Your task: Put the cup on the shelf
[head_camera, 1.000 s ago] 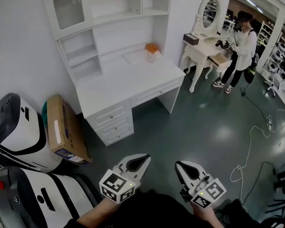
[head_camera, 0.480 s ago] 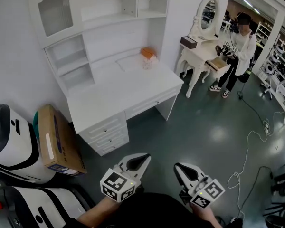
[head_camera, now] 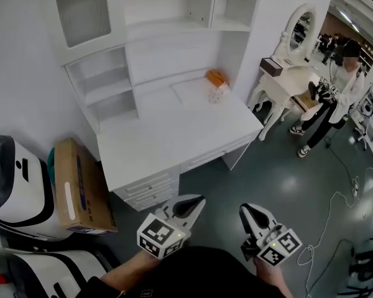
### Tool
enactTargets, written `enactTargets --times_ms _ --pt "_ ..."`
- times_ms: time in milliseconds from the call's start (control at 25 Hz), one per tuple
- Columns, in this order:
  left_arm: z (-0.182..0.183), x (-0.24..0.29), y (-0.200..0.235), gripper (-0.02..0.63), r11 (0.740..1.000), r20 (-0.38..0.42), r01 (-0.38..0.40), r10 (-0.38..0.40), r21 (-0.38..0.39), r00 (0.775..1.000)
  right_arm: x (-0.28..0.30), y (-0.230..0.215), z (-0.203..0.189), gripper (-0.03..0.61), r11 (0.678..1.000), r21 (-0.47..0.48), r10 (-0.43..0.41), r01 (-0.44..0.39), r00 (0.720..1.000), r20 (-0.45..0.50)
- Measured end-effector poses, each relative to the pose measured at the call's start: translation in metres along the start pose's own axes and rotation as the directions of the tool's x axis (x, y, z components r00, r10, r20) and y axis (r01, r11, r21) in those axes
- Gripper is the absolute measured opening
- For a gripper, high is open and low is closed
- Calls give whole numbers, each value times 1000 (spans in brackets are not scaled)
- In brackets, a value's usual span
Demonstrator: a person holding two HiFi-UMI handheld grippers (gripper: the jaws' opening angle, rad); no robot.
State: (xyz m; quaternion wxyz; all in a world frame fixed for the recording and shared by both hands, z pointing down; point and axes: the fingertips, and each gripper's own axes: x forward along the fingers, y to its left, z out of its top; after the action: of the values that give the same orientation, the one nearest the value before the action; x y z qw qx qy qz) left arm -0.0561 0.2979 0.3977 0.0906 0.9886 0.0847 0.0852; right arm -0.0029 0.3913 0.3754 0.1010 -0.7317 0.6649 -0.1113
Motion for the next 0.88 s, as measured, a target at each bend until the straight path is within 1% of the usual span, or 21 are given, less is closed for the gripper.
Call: enactTargets --times_ms 120,240,440,600,720,880 --pt "1 8 28 3 1000 -4 -19 19 -18 1000 27 -10 1 17 1000 16 16 -16 1000 -9" --pt "5 20 46 3 999 0 -33 33 -27 999 46 -24 1 17 999 23 37 -36 999 -32" --pt "5 55 72 3 998 -17 -59 59 -34 998 69 -65 4 17 997 57 63 -61 997 -43" --pt "19 94 101 3 992 8 -124 124 -35 992 89 -109 13 17 992 60 116 -112 991 -62" --pt "35 131 119 3 985 27 -170 172 -38 985 103 -151 27 17 987 59 153 -149 985 -74" --pt "54 182 132 3 978 44 -203 205 -42 978 121 -202 50 17 978 41 209 -206 973 -94"
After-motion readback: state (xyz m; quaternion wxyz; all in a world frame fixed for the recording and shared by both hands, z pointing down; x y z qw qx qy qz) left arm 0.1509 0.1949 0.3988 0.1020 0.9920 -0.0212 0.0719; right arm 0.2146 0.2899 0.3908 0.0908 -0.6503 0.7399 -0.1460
